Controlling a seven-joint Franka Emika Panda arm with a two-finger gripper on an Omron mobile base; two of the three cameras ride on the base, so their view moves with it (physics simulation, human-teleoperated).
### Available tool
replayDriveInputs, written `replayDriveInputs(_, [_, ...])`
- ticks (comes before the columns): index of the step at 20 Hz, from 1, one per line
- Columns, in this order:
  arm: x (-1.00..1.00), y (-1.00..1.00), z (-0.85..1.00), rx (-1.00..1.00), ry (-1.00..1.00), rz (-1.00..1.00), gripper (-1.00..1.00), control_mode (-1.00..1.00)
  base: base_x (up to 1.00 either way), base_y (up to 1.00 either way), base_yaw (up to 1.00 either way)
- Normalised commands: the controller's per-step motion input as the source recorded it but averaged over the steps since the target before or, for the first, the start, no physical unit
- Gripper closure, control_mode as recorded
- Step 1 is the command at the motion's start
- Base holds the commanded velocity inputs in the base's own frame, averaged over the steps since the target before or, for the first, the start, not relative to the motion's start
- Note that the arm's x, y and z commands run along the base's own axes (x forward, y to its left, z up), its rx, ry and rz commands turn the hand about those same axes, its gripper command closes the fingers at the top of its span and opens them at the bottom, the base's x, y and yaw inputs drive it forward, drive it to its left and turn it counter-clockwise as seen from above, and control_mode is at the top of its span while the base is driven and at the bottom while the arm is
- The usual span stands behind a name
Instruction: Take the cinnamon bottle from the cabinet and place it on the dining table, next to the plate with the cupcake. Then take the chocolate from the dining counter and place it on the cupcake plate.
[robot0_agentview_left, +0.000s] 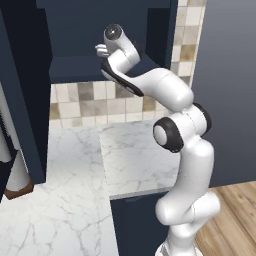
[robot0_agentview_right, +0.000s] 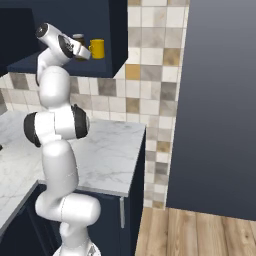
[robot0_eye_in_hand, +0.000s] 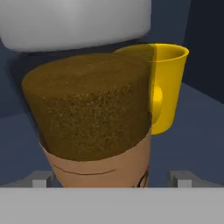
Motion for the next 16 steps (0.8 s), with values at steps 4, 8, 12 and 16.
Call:
replayDriveInputs(4, [0.21,0.0,-0.1,0.0,0.0,0.0,1.0,-1.0,0.0,0.0,0.0])
replayDriveInputs(8, [0.06,-0.02,-0.07,0.0,0.0,0.0,1.0,-1.0,0.0,0.0,0.0])
replayDriveInputs(12, [-0.08,-0.05,-0.08,0.02,0.0,0.0,1.0,-1.0,0.0,0.0,0.0])
replayDriveInputs(16, [-0.54,0.08,-0.06,0.08,0.0,0.0,1.0,-1.0,0.0,0.0,0.0])
